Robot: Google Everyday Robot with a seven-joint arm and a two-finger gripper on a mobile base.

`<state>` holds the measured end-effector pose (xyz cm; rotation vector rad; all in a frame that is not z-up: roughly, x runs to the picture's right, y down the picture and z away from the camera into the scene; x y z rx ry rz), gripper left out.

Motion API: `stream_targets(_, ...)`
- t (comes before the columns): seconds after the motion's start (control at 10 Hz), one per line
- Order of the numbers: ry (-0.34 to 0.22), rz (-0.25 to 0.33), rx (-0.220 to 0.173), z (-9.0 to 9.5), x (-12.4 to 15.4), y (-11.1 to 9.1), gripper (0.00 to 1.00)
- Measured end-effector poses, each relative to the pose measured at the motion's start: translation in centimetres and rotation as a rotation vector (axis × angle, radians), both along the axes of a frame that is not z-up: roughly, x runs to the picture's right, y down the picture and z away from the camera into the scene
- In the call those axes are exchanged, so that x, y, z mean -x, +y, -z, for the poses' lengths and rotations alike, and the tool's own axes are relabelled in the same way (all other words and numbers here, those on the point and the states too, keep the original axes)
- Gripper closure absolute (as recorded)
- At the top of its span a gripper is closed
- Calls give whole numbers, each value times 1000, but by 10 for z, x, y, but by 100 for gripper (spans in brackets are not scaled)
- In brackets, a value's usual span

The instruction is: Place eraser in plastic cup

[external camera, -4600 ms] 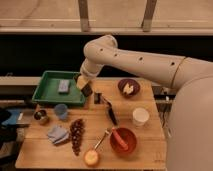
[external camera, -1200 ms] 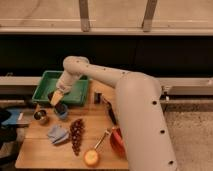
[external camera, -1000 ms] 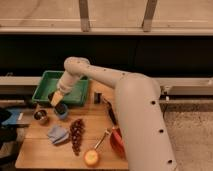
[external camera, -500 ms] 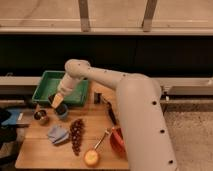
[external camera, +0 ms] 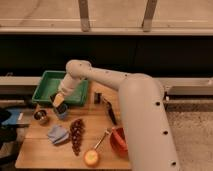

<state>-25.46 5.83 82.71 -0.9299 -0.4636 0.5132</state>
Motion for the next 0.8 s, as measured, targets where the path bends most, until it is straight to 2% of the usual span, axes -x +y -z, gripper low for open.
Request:
stream_targets(0.4, 6, -12, -37, 7, -6, -11, 20)
stream_targets(0.8, 45, -20, -150, 33, -17, -61, 20)
